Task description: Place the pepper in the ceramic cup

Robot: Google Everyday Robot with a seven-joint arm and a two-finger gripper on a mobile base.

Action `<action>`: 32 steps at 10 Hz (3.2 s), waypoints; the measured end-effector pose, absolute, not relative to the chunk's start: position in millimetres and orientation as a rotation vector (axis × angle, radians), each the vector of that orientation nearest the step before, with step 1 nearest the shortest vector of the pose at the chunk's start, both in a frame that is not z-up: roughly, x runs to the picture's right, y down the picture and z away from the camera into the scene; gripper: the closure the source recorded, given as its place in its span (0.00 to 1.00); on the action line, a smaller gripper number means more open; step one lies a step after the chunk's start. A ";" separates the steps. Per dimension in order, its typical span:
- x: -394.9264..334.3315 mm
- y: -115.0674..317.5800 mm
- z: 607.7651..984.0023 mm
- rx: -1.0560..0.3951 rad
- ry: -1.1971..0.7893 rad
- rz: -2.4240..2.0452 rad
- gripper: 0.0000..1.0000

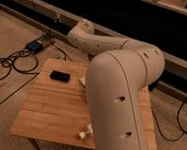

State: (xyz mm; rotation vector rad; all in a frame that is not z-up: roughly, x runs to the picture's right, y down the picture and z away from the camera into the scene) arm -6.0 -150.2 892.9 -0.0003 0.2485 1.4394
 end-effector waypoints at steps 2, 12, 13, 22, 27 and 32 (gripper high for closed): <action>16.1 -157.8 896.4 0.030 0.236 1.459 1.00; 158.5 -201.4 889.4 0.248 0.260 1.533 1.00; 164.7 -198.3 890.1 0.250 0.246 1.547 1.00; 219.7 -143.9 894.0 0.284 0.218 1.612 1.00; 229.5 -113.0 904.0 0.269 0.257 1.623 0.65; 231.5 -121.6 896.9 0.284 0.272 1.605 0.20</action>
